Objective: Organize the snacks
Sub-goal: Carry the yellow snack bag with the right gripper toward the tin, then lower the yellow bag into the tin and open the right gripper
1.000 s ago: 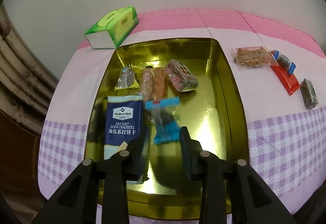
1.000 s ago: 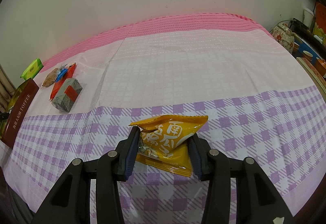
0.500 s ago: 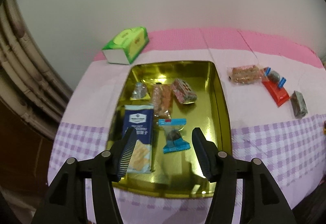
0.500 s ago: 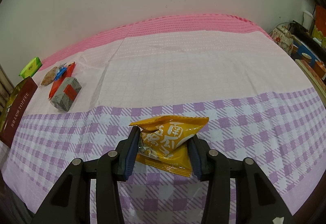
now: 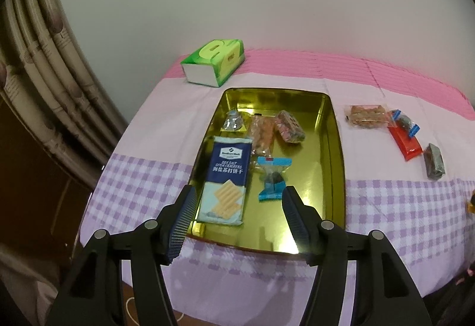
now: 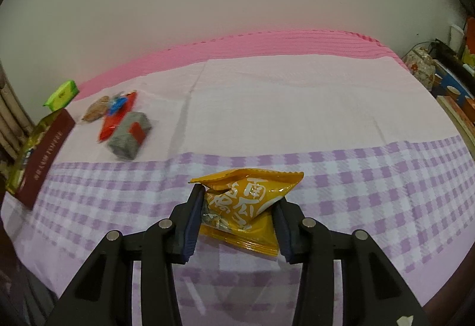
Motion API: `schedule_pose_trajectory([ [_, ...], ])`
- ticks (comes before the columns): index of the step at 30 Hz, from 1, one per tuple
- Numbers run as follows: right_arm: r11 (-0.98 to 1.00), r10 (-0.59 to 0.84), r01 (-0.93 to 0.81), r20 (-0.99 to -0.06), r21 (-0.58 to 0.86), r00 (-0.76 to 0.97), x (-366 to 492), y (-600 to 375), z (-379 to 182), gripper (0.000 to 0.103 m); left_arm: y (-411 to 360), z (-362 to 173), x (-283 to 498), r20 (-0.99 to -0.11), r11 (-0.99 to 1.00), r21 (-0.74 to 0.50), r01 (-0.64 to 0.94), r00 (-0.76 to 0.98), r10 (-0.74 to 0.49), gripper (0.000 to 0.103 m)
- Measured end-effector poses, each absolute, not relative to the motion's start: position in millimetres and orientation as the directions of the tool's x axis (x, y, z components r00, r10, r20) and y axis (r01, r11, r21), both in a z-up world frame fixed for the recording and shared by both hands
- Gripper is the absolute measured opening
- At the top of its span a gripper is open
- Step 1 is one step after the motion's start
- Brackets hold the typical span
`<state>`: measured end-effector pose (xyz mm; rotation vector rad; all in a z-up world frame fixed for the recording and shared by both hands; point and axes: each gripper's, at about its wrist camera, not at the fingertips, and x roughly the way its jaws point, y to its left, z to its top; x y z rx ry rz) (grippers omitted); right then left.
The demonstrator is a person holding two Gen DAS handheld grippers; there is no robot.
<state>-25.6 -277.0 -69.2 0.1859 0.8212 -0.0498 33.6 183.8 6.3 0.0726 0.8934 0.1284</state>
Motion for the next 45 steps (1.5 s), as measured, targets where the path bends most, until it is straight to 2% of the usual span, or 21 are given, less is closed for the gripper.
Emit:
schedule_pose_trajectory([
  [7, 0.985, 0.096, 0.037, -0.710, 0.170, 0.698, -27.4, -244.6, -41.6, 0.040, 186.8, 6.2, 33.1, -0.770, 0.991, 0.110, -0.080, 0.623, 0.136, 0.061],
  [13, 0.984, 0.170, -0.084, -0.690, 0.158, 0.703, -17.5, -191.7, -16.3, 0.040, 192.2, 9.7, 34.8, -0.763, 0.990, 0.105, -0.100, 0.630, 0.144, 0.067],
  [20, 0.955, 0.291, -0.246, -0.664, 0.164, 0.689, -0.8, -121.8, 14.1, 0.040, 212.5, 15.1, 36.2, -0.752, 0.979, 0.091, -0.181, 0.633, 0.187, 0.070],
  [26, 0.908, 0.402, -0.372, -0.652, 0.193, 0.643, 21.9, -61.0, 27.3, 0.040, 213.0, 16.7, 34.8, -0.734, 0.972, 0.127, -0.197, 0.640, 0.226, 0.071],
  [33, 0.846, 0.491, -0.492, -0.657, 0.205, 0.572, 50.7, 9.4, 27.3, 0.041, 212.9, 17.9, 35.2, -0.721, 0.967, 0.156, -0.203, 0.646, 0.252, 0.078],
  [45, 0.800, 0.524, -0.554, -0.717, 0.229, 0.460, 99.2, 82.7, -6.2, 0.041, 223.3, 14.5, 38.4, -0.735, 0.966, 0.139, -0.218, 0.631, 0.248, 0.079],
])
